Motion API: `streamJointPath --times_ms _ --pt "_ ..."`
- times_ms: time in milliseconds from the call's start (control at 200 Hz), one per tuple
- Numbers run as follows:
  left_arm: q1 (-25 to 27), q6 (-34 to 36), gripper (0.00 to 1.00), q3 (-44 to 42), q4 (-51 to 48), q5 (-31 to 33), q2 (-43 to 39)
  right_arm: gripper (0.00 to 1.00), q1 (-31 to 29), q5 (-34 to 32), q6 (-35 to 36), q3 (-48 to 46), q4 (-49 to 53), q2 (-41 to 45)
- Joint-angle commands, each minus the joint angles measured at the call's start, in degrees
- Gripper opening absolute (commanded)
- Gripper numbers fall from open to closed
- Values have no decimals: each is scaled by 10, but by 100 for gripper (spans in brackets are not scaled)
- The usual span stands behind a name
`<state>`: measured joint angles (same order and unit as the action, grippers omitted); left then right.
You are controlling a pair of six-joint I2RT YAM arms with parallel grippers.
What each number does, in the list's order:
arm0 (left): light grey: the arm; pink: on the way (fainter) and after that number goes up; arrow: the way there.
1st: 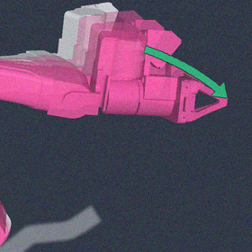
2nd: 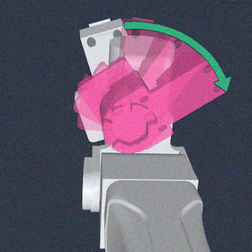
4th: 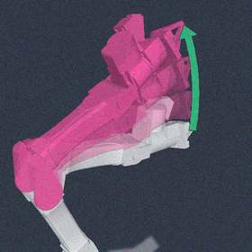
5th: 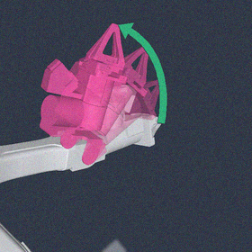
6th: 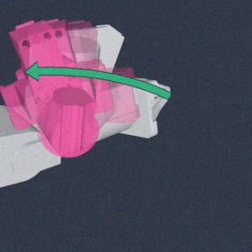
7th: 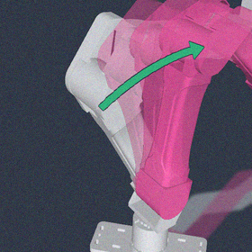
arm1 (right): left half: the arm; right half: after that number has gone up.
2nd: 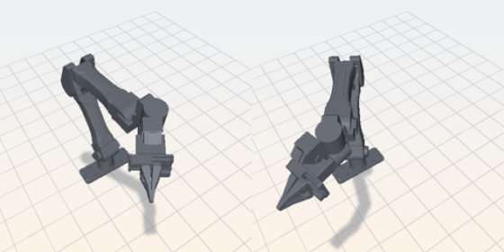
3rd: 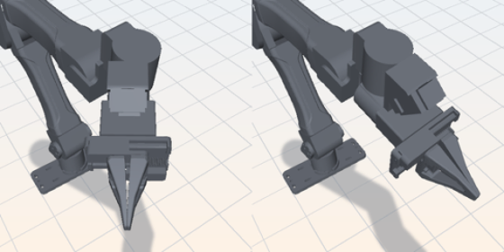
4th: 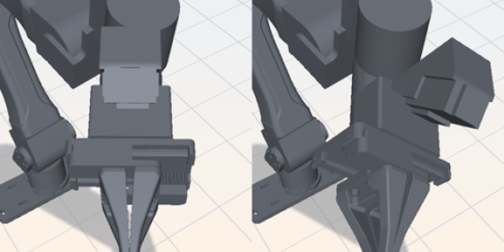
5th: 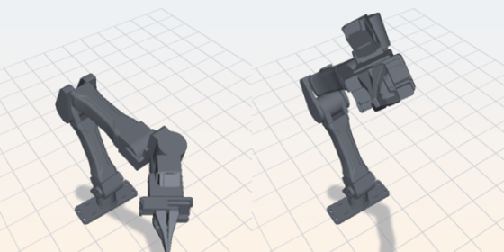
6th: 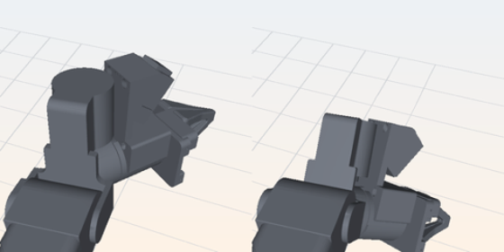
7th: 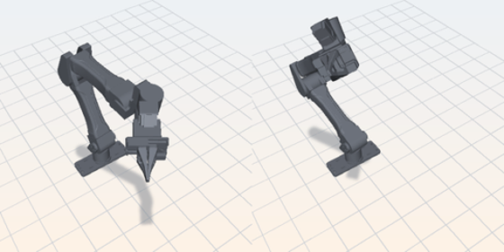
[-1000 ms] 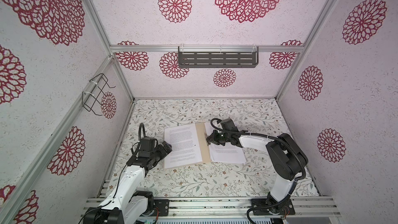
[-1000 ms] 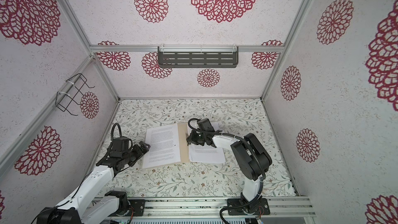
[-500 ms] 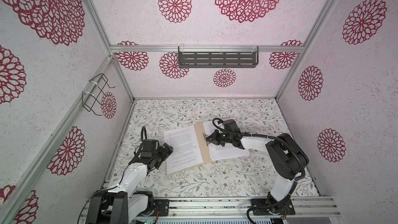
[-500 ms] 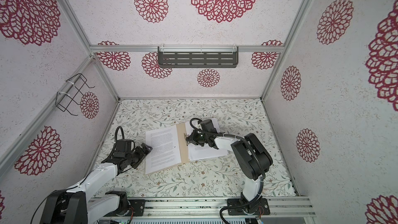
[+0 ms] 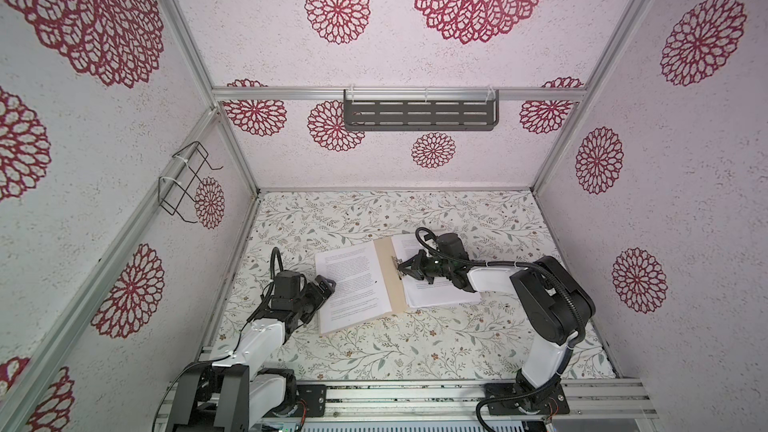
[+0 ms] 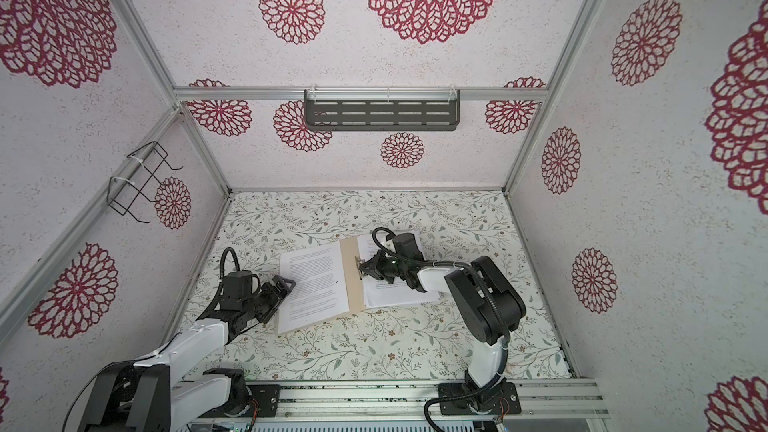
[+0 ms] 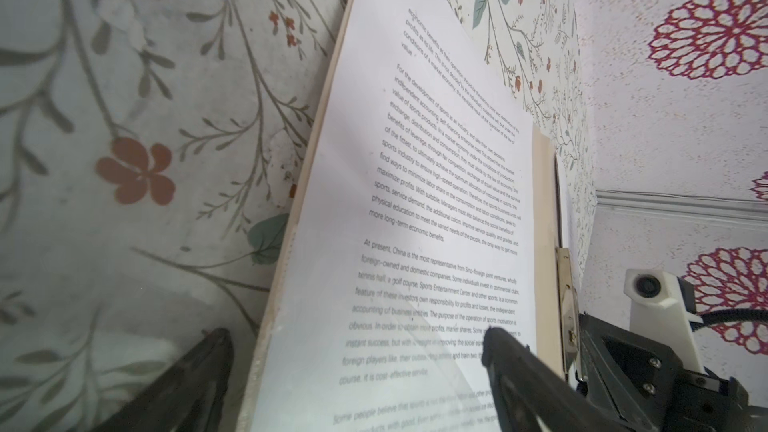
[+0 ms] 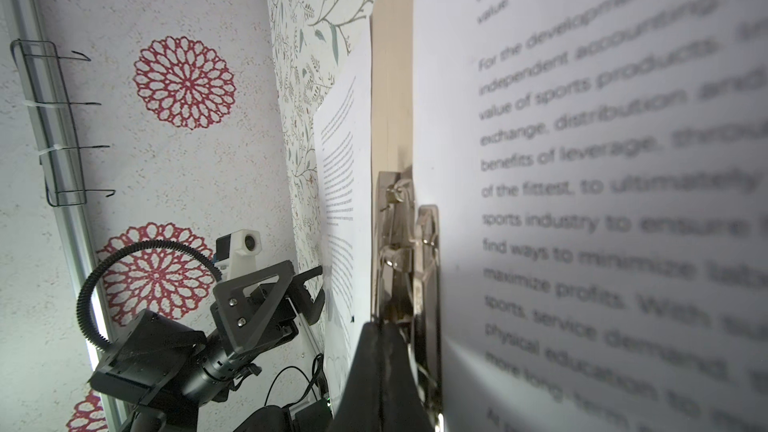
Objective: Put the files into the folder
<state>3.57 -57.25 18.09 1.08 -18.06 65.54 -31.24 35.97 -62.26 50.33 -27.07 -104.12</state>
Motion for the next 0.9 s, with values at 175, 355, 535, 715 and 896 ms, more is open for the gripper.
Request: streamJointPath --times_ms 175,355,535,715,896 --pt "-3 -63 97 -10 141 -99 -12 3 2 19 22 8 -10 4" --pt "-4 -82 97 2 159 -115 -72 26 -17 -63 157 62 177 8" --pt "-3 -99 97 -6 227 -152 -72 40 -43 -77 173 72 178 -21" --pt "-3 -125 97 0 260 -176 -61 43 -81 -126 175 107 200 -32" --pt "-3 -84 97 31 179 -162 -92 52 -77 -218 210 113 256 34"
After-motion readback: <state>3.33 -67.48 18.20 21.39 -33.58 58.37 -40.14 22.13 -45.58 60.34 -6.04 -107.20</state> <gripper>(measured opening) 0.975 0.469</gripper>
